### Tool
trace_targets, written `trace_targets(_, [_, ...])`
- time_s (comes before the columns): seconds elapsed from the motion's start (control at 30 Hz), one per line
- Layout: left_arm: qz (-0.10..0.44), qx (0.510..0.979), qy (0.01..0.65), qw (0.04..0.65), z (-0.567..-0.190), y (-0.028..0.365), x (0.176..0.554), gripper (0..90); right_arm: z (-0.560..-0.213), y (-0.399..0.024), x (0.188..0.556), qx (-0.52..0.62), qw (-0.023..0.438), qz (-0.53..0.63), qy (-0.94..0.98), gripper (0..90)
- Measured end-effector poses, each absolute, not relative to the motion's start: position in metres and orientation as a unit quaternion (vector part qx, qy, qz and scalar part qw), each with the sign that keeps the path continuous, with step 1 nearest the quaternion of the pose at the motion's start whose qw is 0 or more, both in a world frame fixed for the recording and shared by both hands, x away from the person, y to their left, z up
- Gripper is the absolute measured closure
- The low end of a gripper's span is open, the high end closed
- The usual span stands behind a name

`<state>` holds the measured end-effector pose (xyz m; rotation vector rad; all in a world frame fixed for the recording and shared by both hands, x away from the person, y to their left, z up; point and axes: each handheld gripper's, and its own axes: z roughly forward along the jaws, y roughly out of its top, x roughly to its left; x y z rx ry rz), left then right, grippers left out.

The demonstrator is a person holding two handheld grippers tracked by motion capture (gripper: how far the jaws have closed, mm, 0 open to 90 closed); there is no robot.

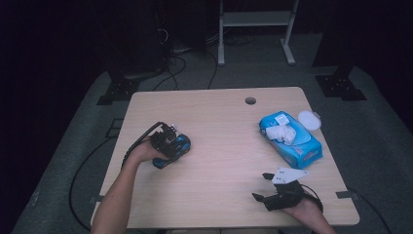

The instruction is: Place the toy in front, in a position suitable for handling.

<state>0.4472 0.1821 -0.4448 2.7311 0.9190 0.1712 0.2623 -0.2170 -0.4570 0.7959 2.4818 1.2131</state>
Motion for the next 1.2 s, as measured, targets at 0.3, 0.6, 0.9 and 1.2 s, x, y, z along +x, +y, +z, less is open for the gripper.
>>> trace_targets(0.3, [0.062,0.94,0.306,0.137,-0.443,0.184,0.446,25.8,-0.459,-0.218,0.264,0.278,0.131,0.416,0.856,20.4])
trace_targets(0.6, [0.076,0.942,0.295,0.142,-0.427,0.188,0.442,26.9,-0.46,-0.218,0.265,0.279,0.129,0.414,0.857,20.4])
trace_targets(0.9, [0.07,0.941,0.302,0.133,-0.432,0.19,0.443,27.0,-0.459,-0.219,0.265,0.281,0.132,0.417,0.855,20.4])
trace_targets(1.2, [0.062,0.944,0.306,0.11,-0.436,0.188,0.445,27.2,-0.459,-0.218,0.265,0.279,0.13,0.417,0.855,20.4])
